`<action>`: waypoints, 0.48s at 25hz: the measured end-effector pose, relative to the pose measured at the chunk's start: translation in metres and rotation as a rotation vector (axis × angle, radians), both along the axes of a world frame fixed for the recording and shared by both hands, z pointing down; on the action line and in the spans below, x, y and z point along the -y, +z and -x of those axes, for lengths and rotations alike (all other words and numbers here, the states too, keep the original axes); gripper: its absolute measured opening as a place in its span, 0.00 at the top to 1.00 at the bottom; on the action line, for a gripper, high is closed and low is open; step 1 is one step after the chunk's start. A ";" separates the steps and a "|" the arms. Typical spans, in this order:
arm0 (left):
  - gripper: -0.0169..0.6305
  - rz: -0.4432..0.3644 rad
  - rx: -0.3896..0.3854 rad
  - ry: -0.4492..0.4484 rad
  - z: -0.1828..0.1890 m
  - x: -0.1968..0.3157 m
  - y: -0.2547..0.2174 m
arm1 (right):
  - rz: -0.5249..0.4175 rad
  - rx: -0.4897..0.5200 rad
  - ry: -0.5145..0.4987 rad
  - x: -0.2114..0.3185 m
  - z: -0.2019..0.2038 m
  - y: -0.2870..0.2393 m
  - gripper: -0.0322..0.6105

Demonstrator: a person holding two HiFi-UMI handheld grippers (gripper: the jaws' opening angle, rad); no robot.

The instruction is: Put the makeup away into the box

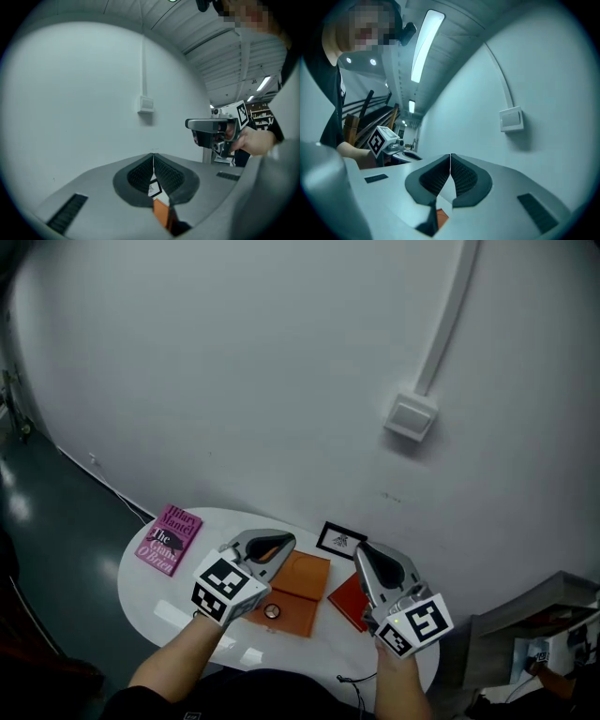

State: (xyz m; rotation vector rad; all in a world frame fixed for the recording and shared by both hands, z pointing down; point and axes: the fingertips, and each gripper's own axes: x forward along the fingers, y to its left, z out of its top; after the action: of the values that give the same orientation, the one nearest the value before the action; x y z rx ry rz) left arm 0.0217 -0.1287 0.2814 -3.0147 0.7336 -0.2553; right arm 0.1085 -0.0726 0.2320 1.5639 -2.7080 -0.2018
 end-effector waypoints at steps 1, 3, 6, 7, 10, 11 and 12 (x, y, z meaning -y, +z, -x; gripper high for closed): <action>0.95 -0.006 0.001 -0.010 0.000 -0.002 -0.002 | -0.014 0.042 0.010 -0.003 -0.001 -0.002 0.89; 0.95 -0.016 0.007 -0.028 0.002 -0.004 -0.003 | -0.010 0.138 0.034 -0.008 -0.007 0.003 0.89; 0.95 -0.017 0.000 -0.040 0.007 -0.001 -0.005 | 0.043 0.160 0.054 -0.009 -0.011 0.026 0.89; 0.95 -0.016 -0.007 -0.048 0.010 0.000 -0.006 | 0.050 0.158 0.065 -0.009 -0.013 0.030 0.89; 0.95 -0.004 -0.013 -0.062 0.015 0.002 -0.003 | 0.051 0.132 0.099 -0.010 -0.017 0.033 0.89; 0.95 0.003 -0.014 -0.064 0.016 0.002 -0.001 | 0.051 0.112 0.108 -0.010 -0.018 0.034 0.89; 0.95 0.011 -0.016 -0.066 0.016 0.002 0.001 | 0.050 0.095 0.114 -0.011 -0.018 0.034 0.89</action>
State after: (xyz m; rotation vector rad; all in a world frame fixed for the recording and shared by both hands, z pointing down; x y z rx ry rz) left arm 0.0057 -0.1312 0.2819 -3.0099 0.8368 -0.2376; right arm 0.1269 -0.0617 0.2656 1.7504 -2.6582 -0.0602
